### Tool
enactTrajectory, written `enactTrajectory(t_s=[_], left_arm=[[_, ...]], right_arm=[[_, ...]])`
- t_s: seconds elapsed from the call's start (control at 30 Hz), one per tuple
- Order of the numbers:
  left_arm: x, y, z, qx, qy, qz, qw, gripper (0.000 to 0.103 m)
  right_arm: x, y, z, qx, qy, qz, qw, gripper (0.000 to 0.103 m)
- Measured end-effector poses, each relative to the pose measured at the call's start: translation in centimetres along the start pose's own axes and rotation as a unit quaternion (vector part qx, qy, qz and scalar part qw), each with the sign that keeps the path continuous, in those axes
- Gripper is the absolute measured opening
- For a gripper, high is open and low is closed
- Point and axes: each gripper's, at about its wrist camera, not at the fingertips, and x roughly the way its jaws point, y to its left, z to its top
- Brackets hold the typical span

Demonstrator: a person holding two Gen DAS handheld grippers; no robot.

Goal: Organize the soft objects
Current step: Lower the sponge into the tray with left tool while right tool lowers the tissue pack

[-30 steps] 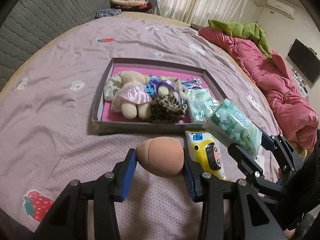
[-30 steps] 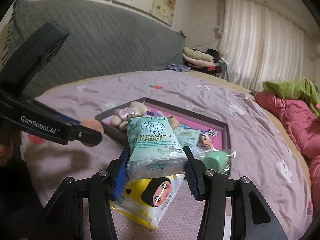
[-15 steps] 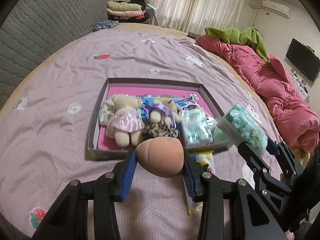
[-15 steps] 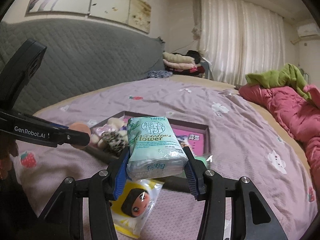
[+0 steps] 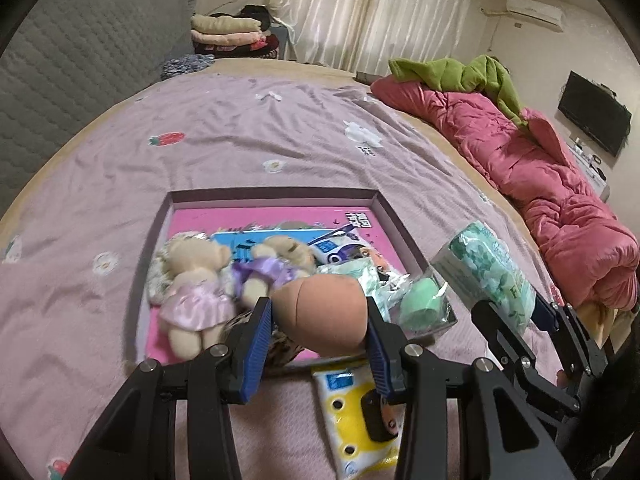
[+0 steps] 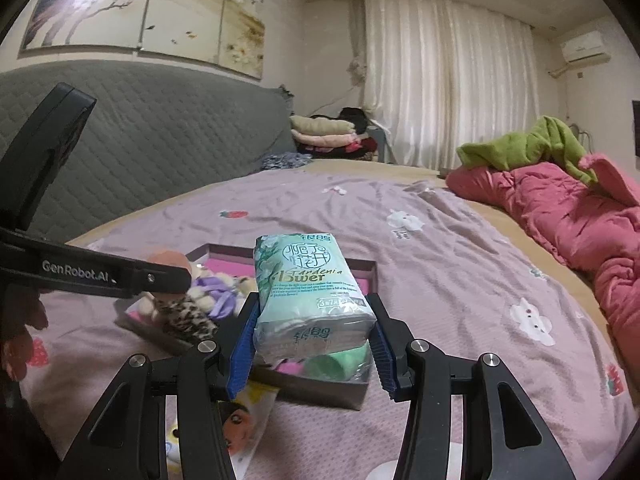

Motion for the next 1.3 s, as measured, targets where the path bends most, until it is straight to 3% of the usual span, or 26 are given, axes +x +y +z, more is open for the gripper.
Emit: enactTrajectory(t_s=[0.4, 1.0, 1.3], left_arm=[[4.4, -1.1, 0.4, 0.021, 0.020, 0.005, 0.9996, 0.044], [6.6, -0.8, -0.8, 0.025, 0.037, 0.014, 0.9989, 0.044], [7.2, -0.1, -1.0, 0.019, 0.044, 0.020, 0.9986, 0.044]], right_arm=[[1.7, -1.1, 0.4, 0.013, 0.000, -0.015, 1.000, 0.052], [4.1, -1.0, 1.2, 0.014, -0.003, -0.008, 1.000, 0.052], [6.2, -1.1, 0.7, 0.014, 0.030, 0.009, 0.999, 0.052]])
